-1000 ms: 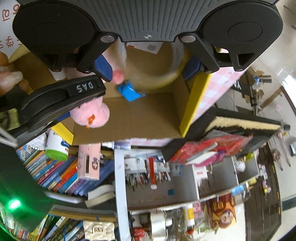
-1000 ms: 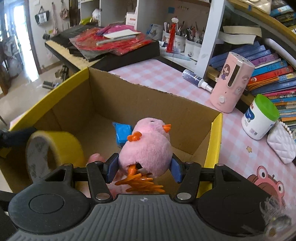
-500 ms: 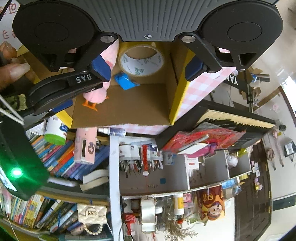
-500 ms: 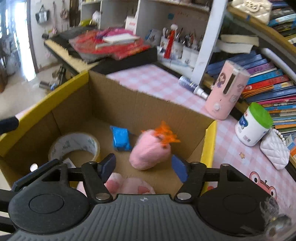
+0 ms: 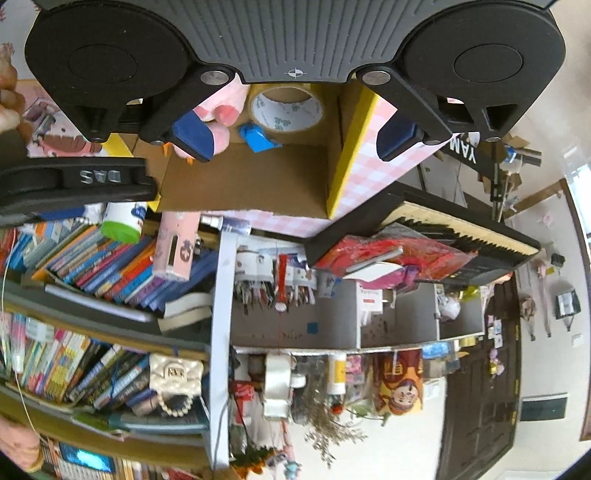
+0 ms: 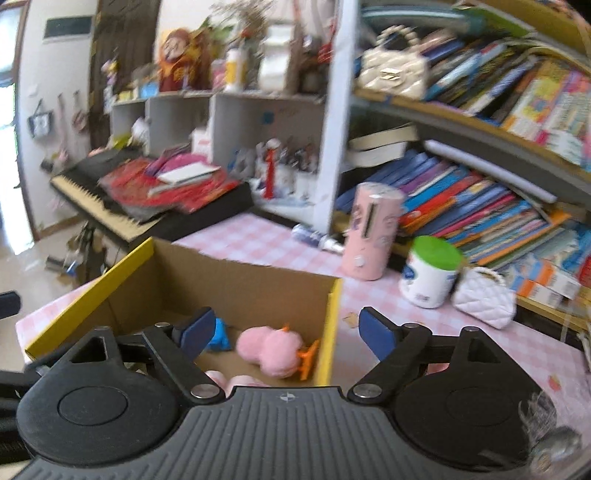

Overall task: Organize objects
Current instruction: 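Lift both open tools out of the yellow box and back away, then move both tools toward the grey toy truck and teal comb, then grasp the grey toy truck with purple cloth using the right tool, then grasp the teal comb with the left tool while right tool lifts the truck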

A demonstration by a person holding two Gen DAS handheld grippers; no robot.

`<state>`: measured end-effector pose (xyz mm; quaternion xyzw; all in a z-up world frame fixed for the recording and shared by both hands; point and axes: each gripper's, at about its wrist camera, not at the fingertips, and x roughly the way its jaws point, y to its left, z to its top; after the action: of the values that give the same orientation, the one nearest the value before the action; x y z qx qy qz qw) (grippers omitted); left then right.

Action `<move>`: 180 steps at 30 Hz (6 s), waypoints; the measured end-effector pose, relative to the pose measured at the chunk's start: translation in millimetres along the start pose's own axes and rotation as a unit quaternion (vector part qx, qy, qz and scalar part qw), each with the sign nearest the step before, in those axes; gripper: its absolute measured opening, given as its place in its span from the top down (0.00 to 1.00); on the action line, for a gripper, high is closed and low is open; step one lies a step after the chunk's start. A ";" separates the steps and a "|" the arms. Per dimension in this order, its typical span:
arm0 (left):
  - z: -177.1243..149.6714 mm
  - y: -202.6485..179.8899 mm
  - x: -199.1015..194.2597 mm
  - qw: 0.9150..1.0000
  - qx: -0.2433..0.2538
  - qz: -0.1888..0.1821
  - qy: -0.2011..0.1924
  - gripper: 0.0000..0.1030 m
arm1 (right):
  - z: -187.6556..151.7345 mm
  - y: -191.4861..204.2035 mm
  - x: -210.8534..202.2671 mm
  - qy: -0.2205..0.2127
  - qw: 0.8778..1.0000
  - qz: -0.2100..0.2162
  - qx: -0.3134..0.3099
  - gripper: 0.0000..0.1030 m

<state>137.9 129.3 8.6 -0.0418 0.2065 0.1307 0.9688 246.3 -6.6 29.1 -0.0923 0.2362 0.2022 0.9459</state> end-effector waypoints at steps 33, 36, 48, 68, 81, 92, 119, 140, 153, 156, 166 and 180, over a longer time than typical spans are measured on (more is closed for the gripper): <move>-72.9 40.9 -94.7 0.995 -0.015 0.035 0.090 0.05 | -127.1 57.2 -114.0 0.104 0.993 -0.041 0.021 0.11; -80.1 40.9 -102.8 0.995 -0.005 0.031 0.097 0.05 | -134.9 65.0 -121.4 0.110 0.993 -0.044 0.019 0.08; -100.1 28.0 -121.3 0.992 0.026 -0.024 0.125 0.05 | -162.9 70.2 -151.4 0.131 0.988 -0.079 0.021 0.05; -98.1 -49.9 -116.0 0.980 0.097 -0.129 0.117 0.05 | -185.2 -1.3 -184.1 0.135 0.970 -0.175 0.102 0.05; -89.1 -94.8 -84.9 0.978 0.098 -0.137 0.125 0.05 | -180.6 -49.6 -162.2 0.145 0.968 -0.178 0.105 0.05; -72.8 -135.3 -50.7 0.981 0.077 -0.125 0.125 0.05 | -163.0 -103.5 -125.8 0.150 0.972 -0.157 0.092 0.05; -53.4 -220.1 2.3 0.991 0.046 -0.066 0.111 0.06 | -144.1 -209.4 -59.9 0.138 0.985 -0.074 0.075 0.11; -35.3 -247.3 48.1 0.991 0.074 -0.047 0.106 0.07 | -127.0 -248.9 27.4 0.115 0.990 -0.033 0.072 0.22; -31.2 -256.0 69.7 0.989 0.084 -0.040 0.119 0.11 | -132.1 -261.5 85.6 0.152 0.987 0.011 0.051 0.41; -31.2 -259.9 73.3 0.988 0.084 -0.042 0.120 0.11 | -133.5 -266.2 83.6 0.151 0.986 0.016 0.065 0.41; -39.9 -276.7 102.4 0.987 0.082 -0.052 0.132 0.16 | -133.9 -289.6 37.0 0.133 0.983 -0.018 0.129 0.41; -60.0 -290.0 170.2 0.977 0.083 -0.063 0.184 0.32 | -136.4 -296.9 -13.5 0.126 0.980 -0.014 0.153 0.41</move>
<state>342.9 -117.7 -108.2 0.0021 0.3880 0.0416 0.9207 306.1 -315.6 -59.8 0.0251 0.3802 0.1371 0.9144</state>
